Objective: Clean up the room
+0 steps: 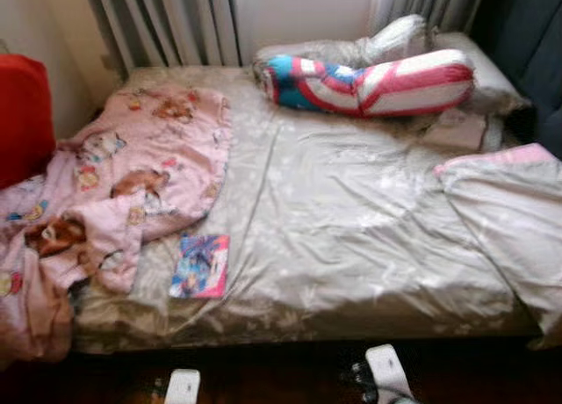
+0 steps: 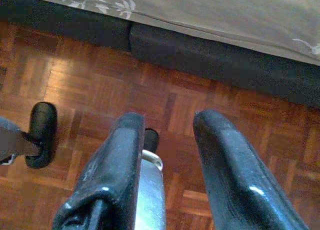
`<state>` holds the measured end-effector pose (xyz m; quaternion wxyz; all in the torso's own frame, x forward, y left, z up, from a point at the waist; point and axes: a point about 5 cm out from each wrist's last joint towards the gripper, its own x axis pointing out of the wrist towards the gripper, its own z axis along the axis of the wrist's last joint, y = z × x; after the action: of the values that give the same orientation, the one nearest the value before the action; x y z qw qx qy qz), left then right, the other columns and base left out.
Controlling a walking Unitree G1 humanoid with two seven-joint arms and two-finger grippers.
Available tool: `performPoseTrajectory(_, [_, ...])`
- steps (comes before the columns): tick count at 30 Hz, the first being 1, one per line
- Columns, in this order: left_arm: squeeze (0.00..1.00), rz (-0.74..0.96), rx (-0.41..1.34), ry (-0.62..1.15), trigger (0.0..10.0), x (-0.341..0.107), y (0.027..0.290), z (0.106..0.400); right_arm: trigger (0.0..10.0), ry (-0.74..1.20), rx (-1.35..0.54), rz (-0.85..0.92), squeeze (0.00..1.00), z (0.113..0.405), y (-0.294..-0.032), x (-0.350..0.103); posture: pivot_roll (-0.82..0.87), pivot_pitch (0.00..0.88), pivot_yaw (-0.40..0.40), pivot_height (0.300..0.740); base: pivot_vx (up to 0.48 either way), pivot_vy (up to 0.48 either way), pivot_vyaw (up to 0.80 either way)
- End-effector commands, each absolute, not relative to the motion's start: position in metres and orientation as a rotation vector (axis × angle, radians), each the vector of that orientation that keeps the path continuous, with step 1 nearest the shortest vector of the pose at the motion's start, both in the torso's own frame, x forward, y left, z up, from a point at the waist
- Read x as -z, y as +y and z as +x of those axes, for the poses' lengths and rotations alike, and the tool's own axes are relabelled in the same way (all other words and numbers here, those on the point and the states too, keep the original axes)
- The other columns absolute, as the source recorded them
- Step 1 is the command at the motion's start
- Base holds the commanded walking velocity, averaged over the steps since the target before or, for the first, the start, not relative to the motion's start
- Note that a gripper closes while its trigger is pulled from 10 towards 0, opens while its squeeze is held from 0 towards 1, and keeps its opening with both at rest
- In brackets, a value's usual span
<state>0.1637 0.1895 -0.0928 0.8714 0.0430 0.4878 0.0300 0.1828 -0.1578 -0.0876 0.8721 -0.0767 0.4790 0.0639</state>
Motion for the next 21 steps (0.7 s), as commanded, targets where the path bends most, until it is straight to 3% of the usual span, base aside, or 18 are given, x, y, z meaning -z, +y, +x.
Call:
performPoseTrajectory(1, [0.00,0.096,-0.072,1.042,10.0,0.0942,0.1937,0.1595,10.0,0.991,-0.147,-0.156,0.00,0.1867,-0.1534,0.0859,-0.07,0.053,-0.027,0.740,0.000,0.345,0.00])
performPoseTrajectory(21, [0.00,0.094,-0.072,1.046,10.0,0.0950,0.1934,0.1576,10.0,0.986,-0.149,-0.158,0.00,0.1866,-0.1536,0.0859,-0.07,0.042,-0.028,0.740,0.000,0.342,0.00])
